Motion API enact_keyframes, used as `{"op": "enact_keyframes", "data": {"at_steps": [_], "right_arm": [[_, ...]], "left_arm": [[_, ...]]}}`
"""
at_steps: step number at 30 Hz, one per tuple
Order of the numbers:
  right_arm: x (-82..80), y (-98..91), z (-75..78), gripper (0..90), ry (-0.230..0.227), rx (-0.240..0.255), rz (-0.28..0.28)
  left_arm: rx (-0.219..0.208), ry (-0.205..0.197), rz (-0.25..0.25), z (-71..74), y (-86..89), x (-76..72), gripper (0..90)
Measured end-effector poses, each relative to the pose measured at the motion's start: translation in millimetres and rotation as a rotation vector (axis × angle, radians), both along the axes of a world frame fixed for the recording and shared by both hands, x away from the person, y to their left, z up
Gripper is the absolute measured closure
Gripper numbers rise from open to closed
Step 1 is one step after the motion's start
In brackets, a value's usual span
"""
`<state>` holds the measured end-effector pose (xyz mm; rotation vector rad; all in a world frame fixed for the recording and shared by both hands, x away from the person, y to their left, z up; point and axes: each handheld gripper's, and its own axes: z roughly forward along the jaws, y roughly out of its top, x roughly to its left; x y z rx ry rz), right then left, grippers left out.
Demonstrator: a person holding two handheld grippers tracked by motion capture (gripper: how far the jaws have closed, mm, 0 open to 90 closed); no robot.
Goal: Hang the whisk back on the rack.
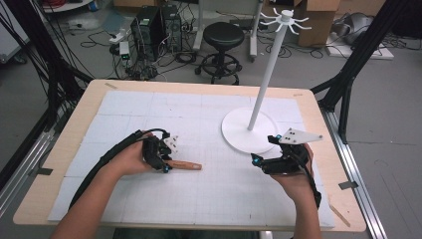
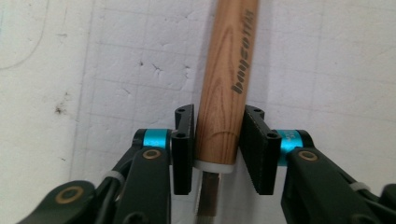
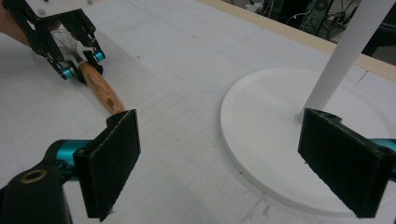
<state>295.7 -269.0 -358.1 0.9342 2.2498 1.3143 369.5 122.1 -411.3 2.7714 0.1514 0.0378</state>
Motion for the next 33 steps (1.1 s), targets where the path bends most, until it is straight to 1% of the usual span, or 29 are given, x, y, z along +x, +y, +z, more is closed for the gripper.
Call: {"op": "enact_keyframes", "data": {"at_steps": [3, 4, 6, 7, 8, 10, 12, 14, 15, 19, 20, 21, 22, 23, 24, 26, 28, 29, 31, 32, 33], "right_arm": [[-0.2, 0.0, 0.0, 11.7, 0.003, 0.001, -0.002], [-0.2, -0.2, 0.1, 11.7, 0.001, 0.001, -0.002], [-0.2, -0.5, 0.2, 11.8, 0.002, 0.001, -0.003], [-0.2, -0.5, 0.1, 11.8, 0.002, 0.001, -0.003], [-0.2, -0.5, 0.1, 11.8, 0.002, 0.001, -0.003], [-0.1, -0.7, 0.1, 11.7, 0.003, 0.002, -0.003], [-0.1, -0.7, 0.2, 11.8, 0.004, 0.002, -0.002], [-0.2, -0.8, 0.2, 11.8, 0.004, 0.001, -0.002], [-0.1, -0.8, 0.2, 11.8, 0.003, 0.002, -0.002], [-0.4, -0.3, 0.5, 11.8, 0.001, 0.003, -0.002], [-0.6, -0.2, 0.7, 11.8, 0.001, 0.002, -0.001], [-0.6, -0.2, 0.7, 11.8, 0.001, 0.002, -0.001], [-1.0, 0.1, 0.9, 11.8, 0.003, 0.004, -0.001], [-1.2, 0.3, 1.1, 11.8, 0.0, 0.006, 0.001], [-1.2, 0.3, 1.1, 11.8, 0.0, 0.006, 0.001], [-1.1, -0.3, 1.3, 11.8, -0.003, 0.005, 0.002], [-1.3, -0.5, 1.4, 11.8, -0.003, 0.006, 0.001], [-1.5, -1.3, 1.7, 11.7, -0.002, 0.007, 0.002], [-1.6, -1.7, 1.8, 11.7, -0.001, 0.008, -0.001], [-1.5, -2.0, 1.8, 11.8, -0.002, 0.009, 0.0], [-1.6, -2.3, 2.0, 11.8, -0.003, 0.012, 0.0]], "left_arm": [[0.004, 0.008, 0.003, 0.7, 0.0, -0.4, 70.2], [0.003, 0.014, 0.025, 1.0, 0.2, -0.1, 70.4], [0.003, 0.013, 0.034, 1.2, 0.6, -0.3, 70.5], [0.001, 0.006, 0.037, 2.2, 1.3, 0.4, 70.5], [-0.004, 0.005, 0.048, 3.7, 2.2, 0.7, 70.5], [-0.039, -0.001, 0.066, 8.0, 4.8, 1.2, 70.6], [-0.087, -0.002, 0.072, 14.9, 8.3, 2.2, 70.6], [-0.149, -0.005, 0.088, 22.6, 11.7, 2.3, 70.6], [-0.175, -0.012, 0.087, 27.3, 13.6, 2.6, 70.6], [-0.288, -0.051, 0.124, 46.9, 19.8, 3.0, 70.7], [-0.346, -0.059, 0.142, 56.9, 22.5, 4.2, 70.7], [-0.346, -0.059, 0.142, 56.9, 22.5, 4.2, 70.7], [-0.378, -0.068, 0.151, 61.6, 23.6, 4.8, 70.7], [-0.439, -0.081, 0.174, 71.6, 25.4, 6.5, 70.7], [-0.439, -0.081, 0.174, 71.6, 25.4, 6.5, 70.7], [-0.478, -0.088, 0.189, 79.4, 25.7, 8.3, 70.7], [-0.495, -0.102, 0.193, 86.1, 25.2, 10.3, 70.7], [-0.52, -0.113, 0.197, 91.1, 24.3, 12.2, 70.7], [-0.526, -0.114, 0.2, 93.4, 23.6, 13.0, 70.7], [-0.527, -0.121, 0.202, 95.6, 22.8, 14.0, 70.7], [-0.538, -0.129, 0.208, 100.2, 20.7, 15.3, 70.7]]}}
